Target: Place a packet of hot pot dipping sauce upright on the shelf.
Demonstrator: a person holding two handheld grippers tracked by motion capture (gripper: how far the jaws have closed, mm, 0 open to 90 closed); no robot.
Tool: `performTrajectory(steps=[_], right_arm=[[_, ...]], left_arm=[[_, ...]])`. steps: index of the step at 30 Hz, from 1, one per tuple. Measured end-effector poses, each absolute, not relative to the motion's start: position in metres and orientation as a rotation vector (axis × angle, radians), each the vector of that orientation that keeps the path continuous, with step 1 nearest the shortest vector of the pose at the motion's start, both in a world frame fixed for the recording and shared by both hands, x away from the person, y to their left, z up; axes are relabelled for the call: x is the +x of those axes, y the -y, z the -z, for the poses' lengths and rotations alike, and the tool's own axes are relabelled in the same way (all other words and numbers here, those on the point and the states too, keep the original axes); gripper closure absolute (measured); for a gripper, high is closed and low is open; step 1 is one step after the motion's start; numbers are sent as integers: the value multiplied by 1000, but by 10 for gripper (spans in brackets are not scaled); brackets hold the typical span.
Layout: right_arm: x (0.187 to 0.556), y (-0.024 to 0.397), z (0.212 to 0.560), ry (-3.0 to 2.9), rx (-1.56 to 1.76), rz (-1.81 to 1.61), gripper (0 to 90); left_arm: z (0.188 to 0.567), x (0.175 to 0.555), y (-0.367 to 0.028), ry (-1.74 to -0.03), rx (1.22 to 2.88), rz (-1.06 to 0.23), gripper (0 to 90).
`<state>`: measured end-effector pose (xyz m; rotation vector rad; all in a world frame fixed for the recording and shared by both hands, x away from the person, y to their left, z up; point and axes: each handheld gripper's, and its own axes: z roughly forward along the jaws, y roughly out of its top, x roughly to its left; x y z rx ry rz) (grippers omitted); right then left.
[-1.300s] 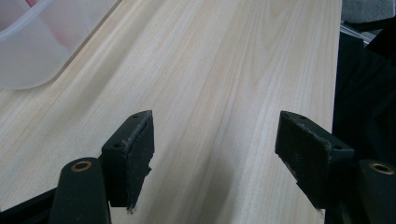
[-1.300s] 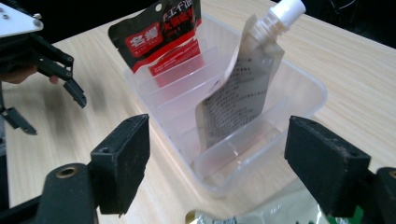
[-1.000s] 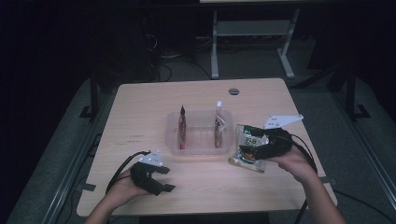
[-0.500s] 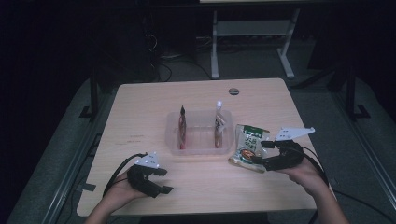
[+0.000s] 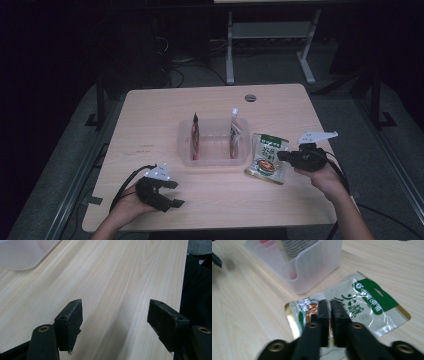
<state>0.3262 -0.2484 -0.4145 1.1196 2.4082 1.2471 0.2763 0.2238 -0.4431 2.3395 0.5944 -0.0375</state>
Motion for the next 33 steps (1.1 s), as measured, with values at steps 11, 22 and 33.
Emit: performTrajectory(steps=[11,22,33], right_arm=[[366,232,443,-2457,1162,-1151,900],[391,213,461,-2514,1148,-1025,900],[391,209,464,-2542,1085,-928,900]], left_arm=[[444,277,-221,-579,2360,41,282],[446,277,-222,-589,2362,55,282],[446,276,-220,-584,2380,56,283]])
